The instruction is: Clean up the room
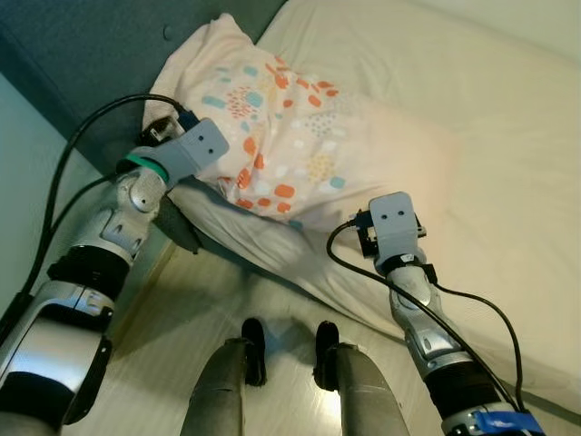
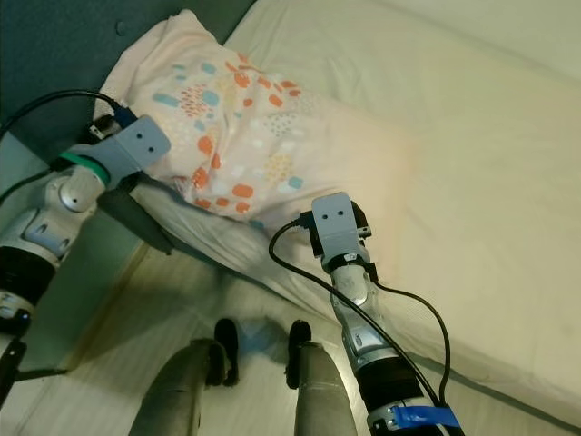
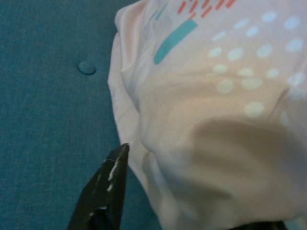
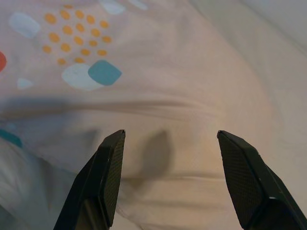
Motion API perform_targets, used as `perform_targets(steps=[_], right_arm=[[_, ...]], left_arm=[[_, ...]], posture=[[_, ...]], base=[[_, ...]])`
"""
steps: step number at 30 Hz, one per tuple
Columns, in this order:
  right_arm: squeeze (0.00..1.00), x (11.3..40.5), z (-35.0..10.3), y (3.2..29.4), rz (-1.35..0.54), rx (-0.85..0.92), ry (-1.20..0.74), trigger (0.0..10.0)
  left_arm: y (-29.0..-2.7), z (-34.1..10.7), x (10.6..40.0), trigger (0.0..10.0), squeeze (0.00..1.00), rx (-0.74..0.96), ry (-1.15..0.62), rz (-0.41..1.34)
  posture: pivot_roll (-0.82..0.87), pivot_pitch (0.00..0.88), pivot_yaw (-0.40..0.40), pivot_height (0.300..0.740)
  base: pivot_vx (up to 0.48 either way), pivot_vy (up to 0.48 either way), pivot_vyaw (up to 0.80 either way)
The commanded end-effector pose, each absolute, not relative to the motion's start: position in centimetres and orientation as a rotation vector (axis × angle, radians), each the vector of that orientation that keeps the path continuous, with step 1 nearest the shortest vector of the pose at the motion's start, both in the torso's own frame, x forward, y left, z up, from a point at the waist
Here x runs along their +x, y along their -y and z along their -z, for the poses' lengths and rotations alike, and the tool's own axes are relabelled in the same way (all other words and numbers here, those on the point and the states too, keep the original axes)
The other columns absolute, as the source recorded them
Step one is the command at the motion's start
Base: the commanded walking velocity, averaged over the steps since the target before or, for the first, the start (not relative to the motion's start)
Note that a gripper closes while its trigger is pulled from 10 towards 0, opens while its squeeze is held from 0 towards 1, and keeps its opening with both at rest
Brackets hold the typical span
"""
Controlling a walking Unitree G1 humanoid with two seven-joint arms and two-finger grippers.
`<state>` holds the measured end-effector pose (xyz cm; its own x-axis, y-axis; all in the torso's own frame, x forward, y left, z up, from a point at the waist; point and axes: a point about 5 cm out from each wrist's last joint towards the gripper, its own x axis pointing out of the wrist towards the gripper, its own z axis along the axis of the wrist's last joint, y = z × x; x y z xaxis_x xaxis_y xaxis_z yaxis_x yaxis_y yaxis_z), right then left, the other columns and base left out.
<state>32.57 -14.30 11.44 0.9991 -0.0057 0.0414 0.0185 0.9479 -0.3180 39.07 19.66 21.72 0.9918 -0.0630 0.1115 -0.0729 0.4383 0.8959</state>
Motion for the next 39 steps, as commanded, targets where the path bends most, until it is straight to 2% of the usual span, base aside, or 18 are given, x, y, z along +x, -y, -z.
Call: perform_targets(steps=[1, 11, 16, 17, 18, 19, 23, 24, 25, 27, 29, 30, 32, 33, 35, 36, 37, 39], right_arm=[[0.0, 32.1, -10.6, 14.3, 0.008, -0.309, 0.016, 10.0], [0.0, 32.0, -10.9, 14.5, 0.015, -0.306, 0.028, 10.0], [0.0, 32.0, -10.9, 14.5, 0.015, -0.306, 0.028, 10.0], [0.0, 32.0, -11.0, 14.6, 0.019, -0.311, 0.035, 10.0], [0.0, 32.0, -11.0, 14.6, 0.019, -0.311, 0.035, 10.0], [0.0, 32.0, -11.3, 14.9, 0.024, -0.316, 0.046, 10.0], [0.0, 32.0, -11.3, 14.9, 0.024, -0.316, 0.046, 10.0], [0.0, 32.0, -11.5, 15.2, 0.03, -0.322, 0.053, 10.0], [0.0, 32.0, -11.5, 15.2, 0.03, -0.322, 0.053, 10.0], [0.0, 32.0, -11.6, 15.5, 0.031, -0.327, 0.058, 10.0], [0.0, 32.0, -11.6, 15.5, 0.031, -0.327, 0.058, 10.0], [0.0, 31.9, -11.5, 15.5, 0.03, -0.327, 0.058, 10.0], [0.0, 31.9, -11.5, 15.5, 0.03, -0.327, 0.058, 10.0], [0.0, 31.9, -11.5, 15.4, 0.026, -0.328, 0.056, 10.0], [0.0, 31.9, -11.5, 15.4, 0.026, -0.328, 0.056, 10.0], [0.0, 31.9, -11.4, 15.4, 0.022, -0.33, 0.056, 10.0], [0.0, 31.9, -11.4, 15.4, 0.022, -0.33, 0.056, 10.0], [0.0, 32.0, -11.6, 14.9, -0.015, -0.329, 0.071, 10.0]], left_arm=[[-19.8, -20.8, 38.6, 10.0, 0.0, 1.187, 0.128, 0.02], [-23.7, -22.7, 37.0, 10.0, 0.0, 1.233, 0.102, -0.054], [-23.7, -22.7, 37.0, 10.0, 0.0, 1.233, 0.102, -0.054], [-24.4, -22.8, 36.1, 10.0, 0.0, 1.195, 0.024, 0.053], [-24.4, -22.8, 36.1, 10.0, 0.0, 1.195, 0.024, 0.053], [-24.4, -22.4, 34.4, 10.0, 0.0, 1.136, -0.049, 0.234], [-24.4, -22.4, 34.4, 10.0, 0.0, 1.136, -0.049, 0.234], [-23.4, -21.9, 32.5, 10.0, 0.0, 0.984, -0.102, 0.405], [-23.4, -21.9, 32.5, 10.0, 0.0, 0.984, -0.102, 0.405], [-20.1, -19.6, 29.0, 10.0, 0.0, 0.651, -0.143, 0.673], [-20.1, -19.6, 29.0, 10.0, 0.0, 0.651, -0.143, 0.673], [-19.2, -18.9, 28.1, 10.0, 0.0, 0.562, -0.156, 0.726], [-19.2, -18.9, 28.1, 10.0, 0.0, 0.562, -0.156, 0.726], [-18.1, -17.5, 27.7, 10.0, 0.0, 0.438, -0.184, 0.732], [-18.1, -17.5, 27.7, 10.0, 0.0, 0.438, -0.184, 0.732], [-17.2, -15.9, 27.9, 10.0, 0.0, 0.332, -0.23, 0.679], [-17.2, -15.9, 27.9, 10.0, 0.0, 0.332, -0.23, 0.679], [-15.0, -11.8, 29.4, 10.0, 0.0, 0.116, -0.35, 0.493]], posture=[[-0.02, 0.297, 0.071, 0.74], [-0.01, 0.298, 0.081, 0.74], [-0.01, 0.298, 0.081, 0.74], [-0.01, 0.295, 0.084, 0.74], [-0.01, 0.295, 0.084, 0.74], [-0.02, 0.294, 0.085, 0.74], [-0.02, 0.294, 0.085, 0.74], [-0.02, 0.291, 0.086, 0.74], [-0.02, 0.291, 0.086, 0.74], [-0.03, 0.281, 0.082, 0.74], [-0.03, 0.281, 0.082, 0.74], [-0.03, 0.281, 0.082, 0.74], [-0.03, 0.281, 0.082, 0.74], [-0.03, 0.277, 0.076, 0.74], [-0.03, 0.277, 0.076, 0.74], [-0.03, 0.272, 0.071, 0.74], [-0.03, 0.272, 0.071, 0.74], [-0.05, 0.265, 0.062, 0.74]], base=[[0.0, 0.0, 0.0], [0.0, 0.0, 0.0], [0.0, 0.0, 0.0], [0.0, 0.0, 0.0], [0.0, 0.0, 0.0], [0.0, 0.0, 0.0], [0.0, 0.0, 0.0], [0.0, 0.0, 0.0], [0.0, 0.0, 0.0], [0.0, 0.0, 0.0], [0.0, 0.0, 0.0], [0.0, 0.0, 0.0], [0.0, 0.0, 0.0], [0.0, 0.0, 0.0], [0.0, 0.0, 0.0], [0.0, 0.0, 0.0], [0.0, 0.0, 0.0], [0.0, 0.0, 0.0]])
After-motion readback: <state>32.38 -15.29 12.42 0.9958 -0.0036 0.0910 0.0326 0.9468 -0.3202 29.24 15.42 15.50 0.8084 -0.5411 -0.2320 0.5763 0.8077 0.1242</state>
